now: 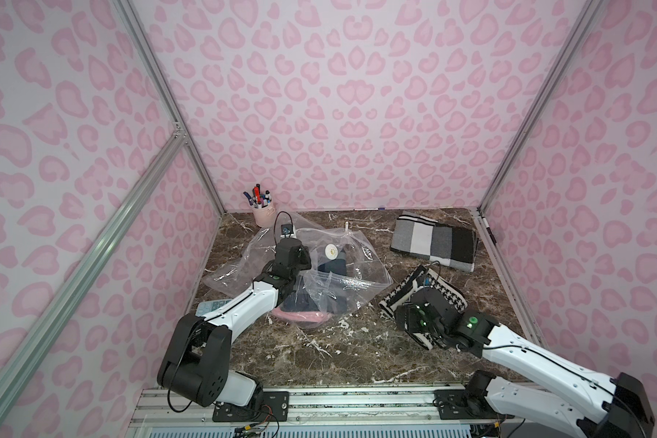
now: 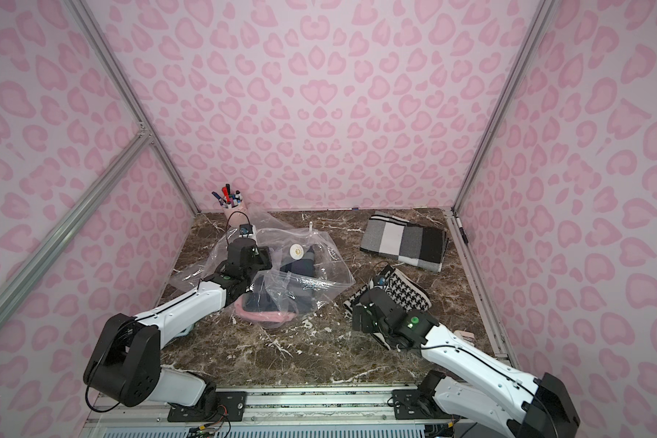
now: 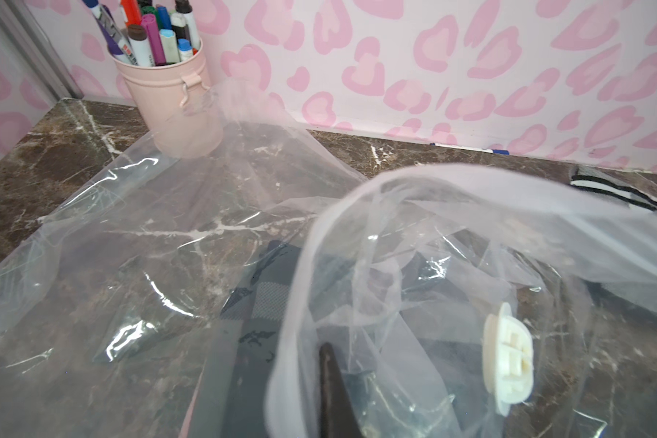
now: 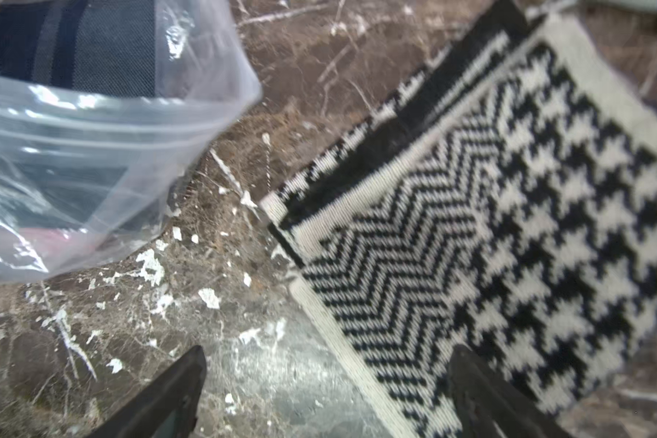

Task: Take the blanket out of the vacuum bag
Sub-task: Pick up the blanket at the center of the board.

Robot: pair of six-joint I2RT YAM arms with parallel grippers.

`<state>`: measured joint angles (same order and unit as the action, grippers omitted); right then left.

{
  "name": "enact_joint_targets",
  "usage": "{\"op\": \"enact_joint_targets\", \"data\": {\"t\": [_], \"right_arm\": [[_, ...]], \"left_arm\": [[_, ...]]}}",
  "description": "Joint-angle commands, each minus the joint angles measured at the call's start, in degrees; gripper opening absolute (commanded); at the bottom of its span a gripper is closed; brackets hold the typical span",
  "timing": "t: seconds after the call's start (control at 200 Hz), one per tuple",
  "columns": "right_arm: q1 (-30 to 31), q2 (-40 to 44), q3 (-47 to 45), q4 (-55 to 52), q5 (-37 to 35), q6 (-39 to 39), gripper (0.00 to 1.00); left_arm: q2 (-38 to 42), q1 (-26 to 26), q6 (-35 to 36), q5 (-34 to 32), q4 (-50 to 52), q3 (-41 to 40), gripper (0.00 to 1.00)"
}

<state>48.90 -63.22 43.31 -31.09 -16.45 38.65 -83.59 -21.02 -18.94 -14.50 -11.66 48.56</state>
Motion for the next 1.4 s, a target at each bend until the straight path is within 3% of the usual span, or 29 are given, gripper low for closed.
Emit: {"op": "enact_joint_targets", "data": {"t": [0.0,0.165,0.385,0.505,0.6,0.82,0.94,1.08,1.31,1.395], "right_arm": [[0.58,-8.45,5.81,-2.69,-5.28,-12.60,0.99],[1.10,-17.40,11.00,-5.74,-4.37,-23.74,0.99],[1.51,-20.54,12.64,-9.80,-3.48,-28.59,1.00],[1.27,-21.07,12.09,-9.14,-2.68,-28.15,1.00],[0.50,-22.37,11.73,-8.75,-0.92,-26.17,1.00],[-1.07,-25.33,12.15,-6.53,2.33,-18.56,1.00],[-1.61,-26.78,11.11,-3.71,-0.29,-17.59,1.00],[-5.28,-28.78,8.86,1.88,1.36,-17.93,1.00],[-8.86,-32.25,6.50,10.36,5.70,-20.08,0.89],[-9.48,-33.87,5.78,12.51,8.77,-20.67,0.74]], "left_arm": [[0.66,-0.01,2.73,3.42,-2.38,-1.12,0.04],[0.66,0.09,3.47,3.53,-2.33,-1.70,0.04],[-0.02,2.80,0.23,1.41,-0.25,-1.12,0.04],[-1.44,8.22,-3.93,-1.29,3.22,1.37,0.04],[-3.00,11.65,-4.68,0.40,3.51,4.19,0.04],[-7.27,12.14,-4.06,1.93,3.26,8.80,0.04],[-8.37,12.14,-4.01,3.07,1.92,8.53,0.04],[-8.94,12.23,-3.84,3.93,1.87,8.93,0.04],[-8.73,12.23,-2.87,4.92,1.65,9.18,0.04],[-8.70,12.25,-2.77,4.96,1.64,8.91,0.04]]}}
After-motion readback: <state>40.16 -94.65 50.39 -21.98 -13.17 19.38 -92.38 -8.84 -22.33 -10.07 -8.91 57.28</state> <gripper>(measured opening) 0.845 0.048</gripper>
